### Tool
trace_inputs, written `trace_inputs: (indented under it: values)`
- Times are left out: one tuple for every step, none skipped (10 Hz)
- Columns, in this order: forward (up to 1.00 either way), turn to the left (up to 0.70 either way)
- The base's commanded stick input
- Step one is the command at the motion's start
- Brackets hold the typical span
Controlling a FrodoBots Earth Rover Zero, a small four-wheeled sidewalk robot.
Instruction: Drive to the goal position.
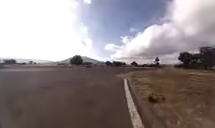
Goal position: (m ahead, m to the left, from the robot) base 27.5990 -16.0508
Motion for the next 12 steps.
trace_inputs:
  values:
    - [0.89, -0.26]
    - [0.9, -0.33]
    - [0.88, -0.32]
    - [0.87, -0.26]
    - [0.87, -0.09]
    - [0.87, 0.0]
    - [0.87, 0.0]
    - [0.87, 0.0]
    - [0.87, 0.0]
    - [0.87, 0.0]
    - [0.87, 0.0]
    - [0.87, 0.0]
